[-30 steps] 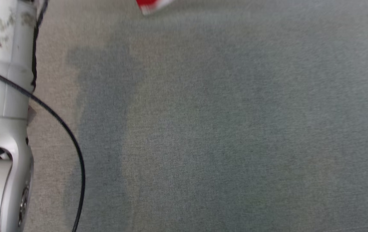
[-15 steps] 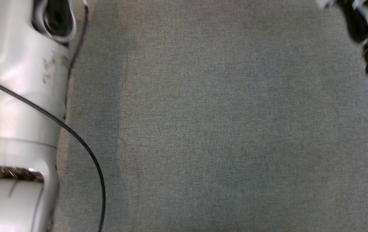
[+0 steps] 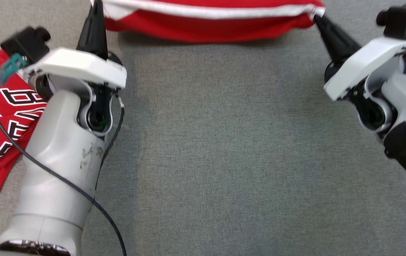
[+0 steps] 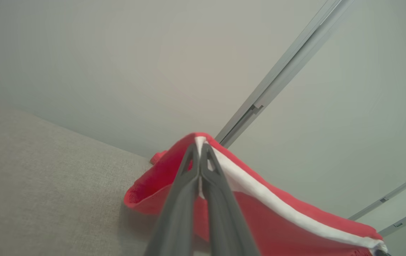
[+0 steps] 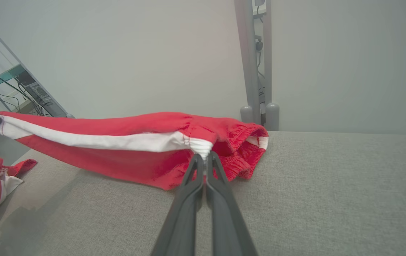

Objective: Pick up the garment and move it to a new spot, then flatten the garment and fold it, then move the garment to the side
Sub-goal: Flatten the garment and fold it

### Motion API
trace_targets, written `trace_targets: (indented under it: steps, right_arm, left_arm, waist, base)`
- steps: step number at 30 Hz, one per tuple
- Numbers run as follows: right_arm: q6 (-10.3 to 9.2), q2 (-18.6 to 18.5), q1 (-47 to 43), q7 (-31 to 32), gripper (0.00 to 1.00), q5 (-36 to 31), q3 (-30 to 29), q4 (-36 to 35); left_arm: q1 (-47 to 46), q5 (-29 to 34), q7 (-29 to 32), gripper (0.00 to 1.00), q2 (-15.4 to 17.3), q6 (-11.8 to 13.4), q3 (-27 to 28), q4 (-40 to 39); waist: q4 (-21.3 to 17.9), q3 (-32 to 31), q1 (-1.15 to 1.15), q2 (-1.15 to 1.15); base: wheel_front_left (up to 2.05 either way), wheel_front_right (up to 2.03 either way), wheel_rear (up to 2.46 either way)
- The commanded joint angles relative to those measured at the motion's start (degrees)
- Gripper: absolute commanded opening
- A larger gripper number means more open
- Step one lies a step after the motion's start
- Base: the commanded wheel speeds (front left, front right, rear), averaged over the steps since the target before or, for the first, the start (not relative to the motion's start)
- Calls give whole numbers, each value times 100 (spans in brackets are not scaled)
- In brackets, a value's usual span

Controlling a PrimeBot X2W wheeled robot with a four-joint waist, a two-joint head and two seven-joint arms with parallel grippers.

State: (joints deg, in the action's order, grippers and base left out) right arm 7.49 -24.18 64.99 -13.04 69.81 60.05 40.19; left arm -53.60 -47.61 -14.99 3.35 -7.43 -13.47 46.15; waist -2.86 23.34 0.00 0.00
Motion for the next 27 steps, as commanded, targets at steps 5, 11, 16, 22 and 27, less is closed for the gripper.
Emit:
trace_targets:
  steps: [5,11,16,22,27]
  right_arm:
    - [2,-280,-419,34,0,452,537,-443]
    - [2,-443,-686,-35,0,722,871,-643]
    - [1,-510,-923,-69,0,795,1117,-677]
    - [2,-573,-1222,-102,0,806,1250,-646]
    - [2,-606,-1498,-124,0,832,1303,-693]
  left_arm:
    - [671,89,-19,0,75,-10,26,-206]
    - [1245,142,-19,0,65,-10,69,-370]
    - [1806,51,-19,0,44,-10,136,-486]
    - [2392,-38,-19,0,17,-10,53,-633]
    - [2838,53,-19,0,13,-10,-56,-761]
  waist:
    - [-61,-388,0,0]
    - [-87,-670,0,0]
    - [-111,-913,0,0]
    - [-105,-1147,0,0]
    - [-111,-1339,0,0]
  base:
    - [0,0,0]
    - [0,0,0]
    - [0,0,0]
    - [0,0,0]
    - [0,0,0]
